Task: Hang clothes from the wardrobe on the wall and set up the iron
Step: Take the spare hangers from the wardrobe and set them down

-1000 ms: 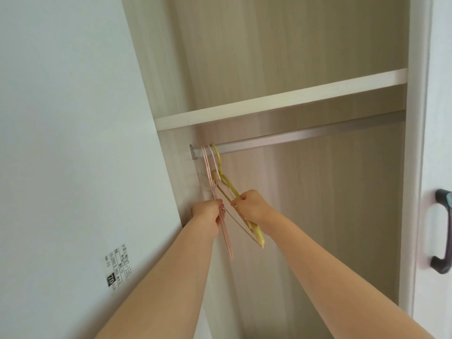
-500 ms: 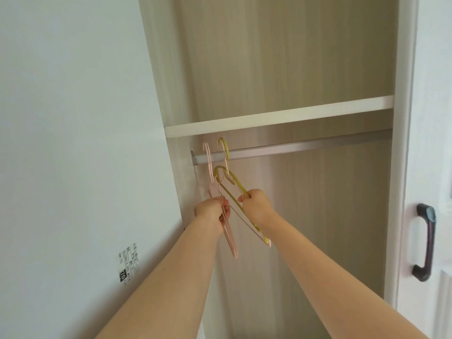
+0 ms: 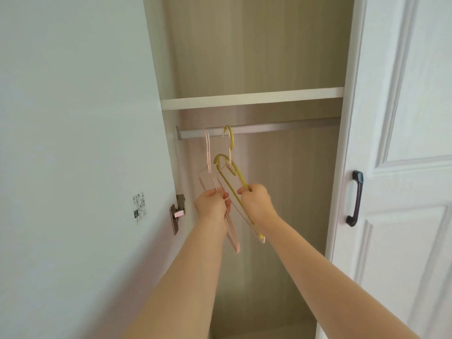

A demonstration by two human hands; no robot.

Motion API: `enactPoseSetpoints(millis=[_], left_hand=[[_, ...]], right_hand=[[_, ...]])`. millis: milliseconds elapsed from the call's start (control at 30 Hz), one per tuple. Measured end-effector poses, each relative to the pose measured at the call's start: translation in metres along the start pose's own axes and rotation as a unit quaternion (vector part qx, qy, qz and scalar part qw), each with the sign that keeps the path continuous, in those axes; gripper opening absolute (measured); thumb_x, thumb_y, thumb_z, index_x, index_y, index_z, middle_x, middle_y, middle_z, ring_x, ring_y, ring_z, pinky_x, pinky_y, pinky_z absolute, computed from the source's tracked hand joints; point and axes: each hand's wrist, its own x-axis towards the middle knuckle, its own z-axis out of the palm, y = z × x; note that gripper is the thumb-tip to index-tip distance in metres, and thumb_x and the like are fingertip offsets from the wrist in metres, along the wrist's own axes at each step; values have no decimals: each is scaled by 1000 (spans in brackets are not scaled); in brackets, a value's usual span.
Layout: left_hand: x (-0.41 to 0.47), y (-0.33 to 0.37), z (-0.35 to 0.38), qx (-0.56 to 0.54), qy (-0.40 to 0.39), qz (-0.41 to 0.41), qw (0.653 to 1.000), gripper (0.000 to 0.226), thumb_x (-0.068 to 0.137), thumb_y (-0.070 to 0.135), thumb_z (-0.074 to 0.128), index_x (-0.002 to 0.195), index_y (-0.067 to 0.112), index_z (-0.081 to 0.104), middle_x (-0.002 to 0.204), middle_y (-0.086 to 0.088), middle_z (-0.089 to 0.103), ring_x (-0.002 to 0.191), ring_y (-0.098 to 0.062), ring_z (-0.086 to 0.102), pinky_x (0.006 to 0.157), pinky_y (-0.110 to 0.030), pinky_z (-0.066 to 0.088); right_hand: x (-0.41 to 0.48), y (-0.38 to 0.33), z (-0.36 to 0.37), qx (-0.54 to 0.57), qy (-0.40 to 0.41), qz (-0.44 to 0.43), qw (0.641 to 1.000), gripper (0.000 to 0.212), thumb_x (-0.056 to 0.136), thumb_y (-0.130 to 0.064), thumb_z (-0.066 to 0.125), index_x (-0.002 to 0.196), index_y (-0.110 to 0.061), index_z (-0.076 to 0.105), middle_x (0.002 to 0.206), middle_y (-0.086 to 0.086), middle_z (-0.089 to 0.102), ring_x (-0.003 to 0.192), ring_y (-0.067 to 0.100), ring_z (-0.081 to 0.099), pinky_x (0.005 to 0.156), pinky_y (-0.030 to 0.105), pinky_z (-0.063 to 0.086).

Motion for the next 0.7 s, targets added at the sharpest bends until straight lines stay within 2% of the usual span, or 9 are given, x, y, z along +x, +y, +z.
enactPoseSetpoints(millis=[133,267,367,467,600,700], left_hand=[[-44,-25,-17,-2,-8,-7,1000,20,95,7,53,78,13,60,77,-5,60,58,-14,52,57,-22,47],[-82,-49,-37,15,-16,-14,1000,17,96,11,54,81,16,62,82,-6,61,62,-14,53,62,-23,50],[-107,-64,-53,32,-24,-22,999,15,96,13,54,87,14,66,82,-5,61,64,-14,54,64,-23,52],[-134,-73,-69,67,-35,-27,997,16,96,16,53,87,19,65,82,-2,62,70,-13,57,71,-27,53],[-171,-83,-93,95,-55,-35,993,12,96,21,53,89,23,63,83,-1,64,74,-13,60,69,-24,53],[-197,-94,-114,113,-80,-53,989,10,96,22,54,93,22,64,83,0,65,76,-14,62,71,-26,53]], right_hand=[[-44,15,-13,9,13,22,1000,27,97,-12,39,109,-2,60,86,7,57,66,16,47,54,24,38],[-87,35,-24,8,21,55,998,21,98,-14,40,105,-9,59,70,-1,48,56,11,42,48,21,34],[-116,53,-26,4,32,81,996,20,98,-19,44,98,-7,59,68,0,47,56,11,43,50,21,37],[-149,71,-29,0,44,106,993,21,98,-22,47,100,-6,60,69,0,50,58,11,47,49,20,38],[-201,87,-32,-3,68,124,990,22,99,-23,45,102,-7,60,72,0,52,61,10,49,50,18,37],[-243,93,-32,-15,81,127,988,20,99,-22,44,94,-9,58,68,-2,48,58,10,45,49,17,34]])
